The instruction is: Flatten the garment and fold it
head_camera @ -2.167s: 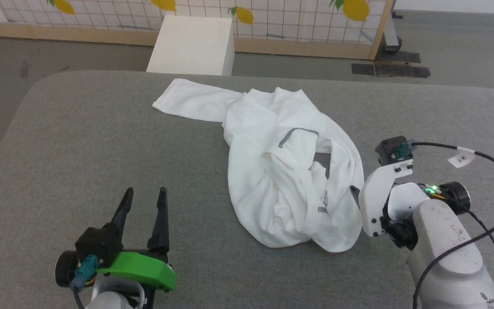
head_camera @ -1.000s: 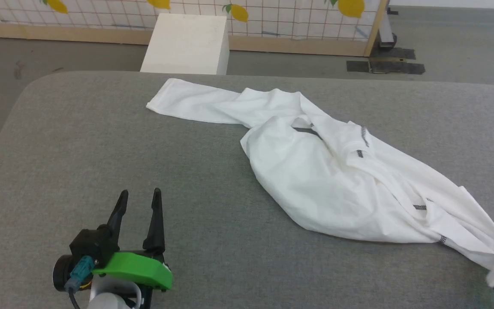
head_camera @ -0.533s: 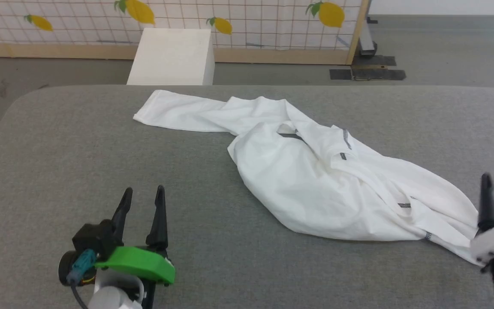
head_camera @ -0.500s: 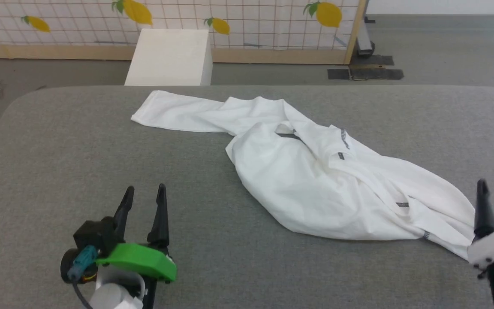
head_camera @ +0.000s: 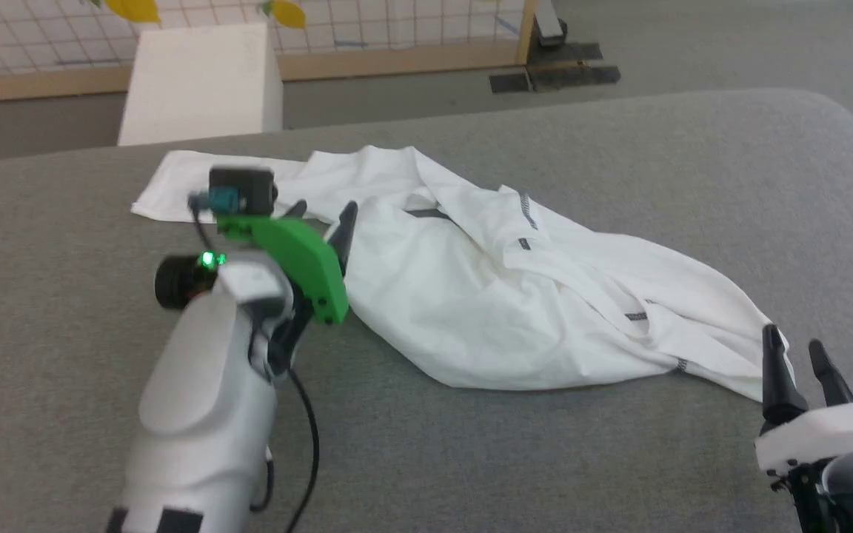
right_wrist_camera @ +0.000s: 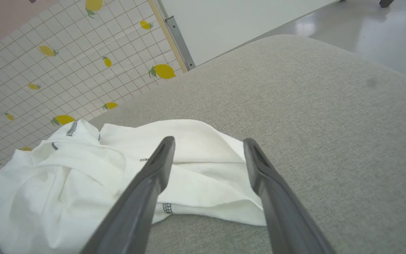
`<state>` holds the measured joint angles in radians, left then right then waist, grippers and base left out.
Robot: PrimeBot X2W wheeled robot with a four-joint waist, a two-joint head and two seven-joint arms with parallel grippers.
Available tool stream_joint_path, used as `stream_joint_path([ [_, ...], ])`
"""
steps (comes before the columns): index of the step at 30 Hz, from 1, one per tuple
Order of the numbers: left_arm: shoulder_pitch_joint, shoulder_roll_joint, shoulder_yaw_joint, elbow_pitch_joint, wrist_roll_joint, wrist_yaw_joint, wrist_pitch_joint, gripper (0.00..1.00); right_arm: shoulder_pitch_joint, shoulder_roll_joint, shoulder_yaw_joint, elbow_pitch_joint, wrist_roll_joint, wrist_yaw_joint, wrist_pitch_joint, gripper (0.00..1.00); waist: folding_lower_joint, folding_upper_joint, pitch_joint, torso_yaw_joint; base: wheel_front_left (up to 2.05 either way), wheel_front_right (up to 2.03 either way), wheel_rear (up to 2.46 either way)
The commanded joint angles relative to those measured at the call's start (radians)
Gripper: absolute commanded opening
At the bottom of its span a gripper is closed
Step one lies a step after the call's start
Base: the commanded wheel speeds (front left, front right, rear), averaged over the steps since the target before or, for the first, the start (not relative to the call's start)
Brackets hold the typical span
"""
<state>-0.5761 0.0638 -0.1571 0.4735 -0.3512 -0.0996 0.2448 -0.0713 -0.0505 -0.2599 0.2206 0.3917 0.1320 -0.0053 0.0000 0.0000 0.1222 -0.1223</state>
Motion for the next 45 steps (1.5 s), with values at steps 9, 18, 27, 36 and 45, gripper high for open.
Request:
stream_joint_path([
  [9,-0.200,0.071,-0.041,0.249,0.044,0.052,0.312,1.00,-0.086,0.000,0.070,0.032,0.022,-0.001,-0.033,1.00,0.0000,0.0000,0.150,-0.171,0.00,0.00,0.00],
  [18,-0.120,0.043,-0.028,0.339,-0.030,0.023,0.330,0.00,-0.060,0.000,0.017,0.062,0.005,-0.001,-0.061,1.00,0.0000,0.0000,0.130,-0.138,0.00,0.00,0.00],
  [27,-0.038,0.044,0.168,0.169,-0.223,0.004,0.088,0.00,-0.043,0.000,0.019,0.056,-0.023,-0.001,-0.036,1.00,0.0000,0.0000,0.029,0.019,0.00,0.00,0.00],
  [36,0.314,0.053,0.316,-0.119,-0.300,0.116,0.060,0.00,-0.023,0.000,0.022,0.033,-0.032,-0.001,-0.005,1.00,0.0000,0.0000,-0.015,0.187,0.00,0.00,0.00],
  [45,0.656,-0.002,0.337,-0.264,-0.383,0.221,0.125,0.00,-0.026,0.000,0.034,0.034,-0.032,-0.001,-0.003,1.00,0.0000,0.0000,-0.018,0.249,0.00,0.00,0.00],
])
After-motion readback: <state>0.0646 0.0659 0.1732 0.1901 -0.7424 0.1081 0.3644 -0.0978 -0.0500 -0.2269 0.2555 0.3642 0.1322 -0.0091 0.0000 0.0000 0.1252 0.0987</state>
